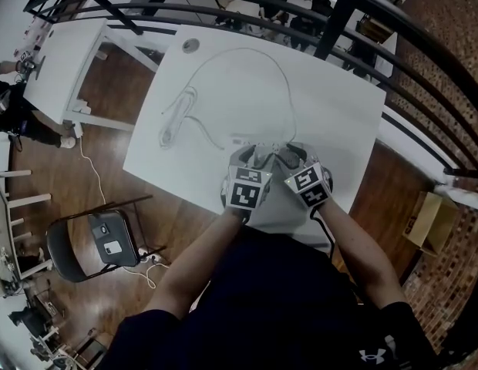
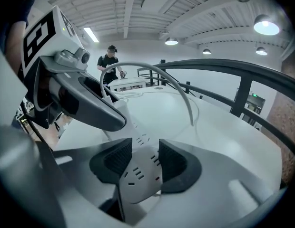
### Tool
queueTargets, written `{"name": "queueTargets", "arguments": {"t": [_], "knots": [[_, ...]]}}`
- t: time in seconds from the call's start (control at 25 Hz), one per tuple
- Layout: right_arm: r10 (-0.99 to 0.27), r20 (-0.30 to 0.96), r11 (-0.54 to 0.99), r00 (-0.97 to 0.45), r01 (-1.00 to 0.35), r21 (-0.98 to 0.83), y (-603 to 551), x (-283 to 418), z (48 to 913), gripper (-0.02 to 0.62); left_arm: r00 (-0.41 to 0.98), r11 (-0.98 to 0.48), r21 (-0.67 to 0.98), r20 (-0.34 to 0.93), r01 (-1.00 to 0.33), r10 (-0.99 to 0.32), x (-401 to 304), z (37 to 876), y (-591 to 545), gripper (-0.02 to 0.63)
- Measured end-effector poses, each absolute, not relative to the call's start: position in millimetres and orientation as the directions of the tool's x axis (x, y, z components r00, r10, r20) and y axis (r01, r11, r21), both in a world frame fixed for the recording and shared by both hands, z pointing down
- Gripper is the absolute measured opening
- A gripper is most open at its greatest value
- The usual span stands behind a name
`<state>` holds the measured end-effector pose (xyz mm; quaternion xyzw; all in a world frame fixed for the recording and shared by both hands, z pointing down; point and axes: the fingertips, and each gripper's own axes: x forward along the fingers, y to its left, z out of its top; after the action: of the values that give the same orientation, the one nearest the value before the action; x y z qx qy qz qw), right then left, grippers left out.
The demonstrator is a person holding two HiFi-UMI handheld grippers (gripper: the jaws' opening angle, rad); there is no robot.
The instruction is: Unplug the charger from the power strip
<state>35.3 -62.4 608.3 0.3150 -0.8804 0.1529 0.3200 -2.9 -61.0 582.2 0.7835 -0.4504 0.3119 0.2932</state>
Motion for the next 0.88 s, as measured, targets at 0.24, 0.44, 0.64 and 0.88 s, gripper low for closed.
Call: {"name": "queueTargets", "arguments": {"t": [0.24, 0.44, 0.64, 0.88], "knots": [[-0.431, 0.674, 0.774, -0.6, -0.63, -0.065, -64.3, 34.4, 606.5, 0.178, 0.403, -0.41, 0.196, 0.759, -0.891, -0.512, -4.6, 581.3, -64.2, 0.202], [-0.428, 0.674, 0.763, -0.602, -0.64, -0.086, -62.6, 35.0, 611.3, 0.176, 0.4, -0.407, 0.197, 0.764, -0.892, -0.507, -4.6, 581.8, -64.4, 0.198], [-0.433, 0.676, 0.756, -0.596, -0.648, -0.087, -62.9, 34.5, 611.1, 0.173, 0.398, -0.404, 0.196, 0.763, -0.893, -0.51, -6.1, 581.2, -64.1, 0.196], [-0.437, 0.673, 0.756, -0.597, -0.649, -0.085, -61.9, 32.8, 611.9, 0.173, 0.417, -0.37, 0.247, 0.755, -0.896, -0.506, -2.5, 575.4, -62.0, 0.192]]}}
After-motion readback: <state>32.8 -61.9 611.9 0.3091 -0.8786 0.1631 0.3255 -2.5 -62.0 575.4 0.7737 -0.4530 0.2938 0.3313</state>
